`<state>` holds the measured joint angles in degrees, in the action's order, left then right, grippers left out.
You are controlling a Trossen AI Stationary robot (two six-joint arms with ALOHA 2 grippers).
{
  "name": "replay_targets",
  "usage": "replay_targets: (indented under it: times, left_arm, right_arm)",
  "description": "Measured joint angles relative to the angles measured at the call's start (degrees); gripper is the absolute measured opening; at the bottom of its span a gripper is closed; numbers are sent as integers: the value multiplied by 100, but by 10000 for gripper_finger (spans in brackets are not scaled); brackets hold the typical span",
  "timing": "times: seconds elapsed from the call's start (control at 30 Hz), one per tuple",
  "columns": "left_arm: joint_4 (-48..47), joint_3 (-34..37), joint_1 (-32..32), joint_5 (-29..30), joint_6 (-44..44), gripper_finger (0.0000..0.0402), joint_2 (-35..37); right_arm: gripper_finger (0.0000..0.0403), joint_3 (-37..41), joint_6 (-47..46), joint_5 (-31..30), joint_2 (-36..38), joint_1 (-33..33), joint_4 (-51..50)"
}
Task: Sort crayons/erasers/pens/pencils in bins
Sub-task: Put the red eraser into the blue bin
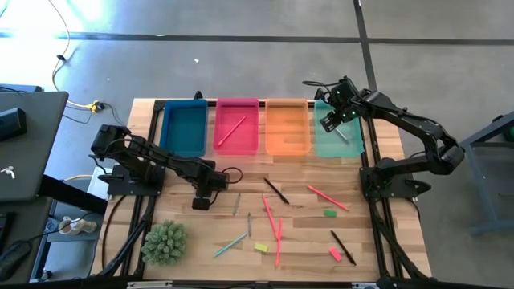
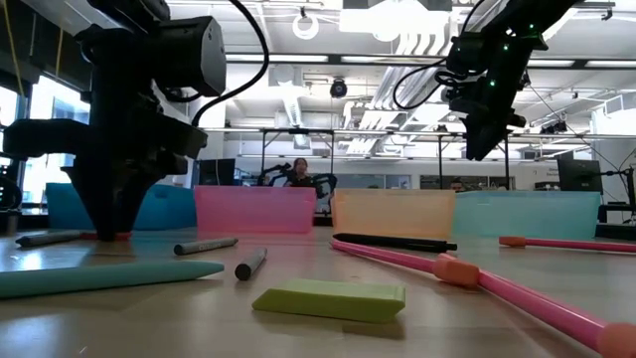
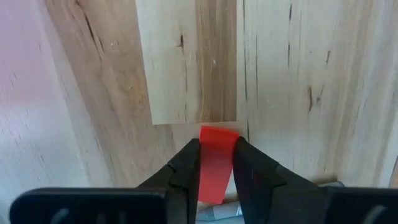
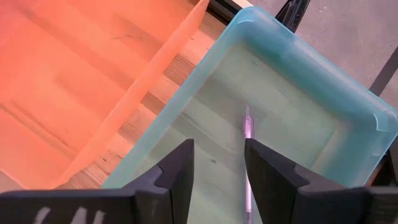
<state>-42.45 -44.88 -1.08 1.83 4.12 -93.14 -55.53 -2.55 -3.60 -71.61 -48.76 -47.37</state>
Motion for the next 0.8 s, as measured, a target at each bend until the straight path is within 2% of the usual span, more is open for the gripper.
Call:
replay_targets:
  times: [0.27, 0.53, 0.8]
  left_arm:
    - [-110, -208, -2, 117, 162, 69, 12]
    - [3, -577, 54, 1030, 552, 65, 306]
    - [-101, -608, 535, 1896, 1023, 63, 1291]
  right_arm:
    - [135, 0, 2, 0, 0, 0, -1]
    - [135, 0, 2, 59, 0, 3, -51]
    - [135, 0, 2, 61, 0, 3, -156]
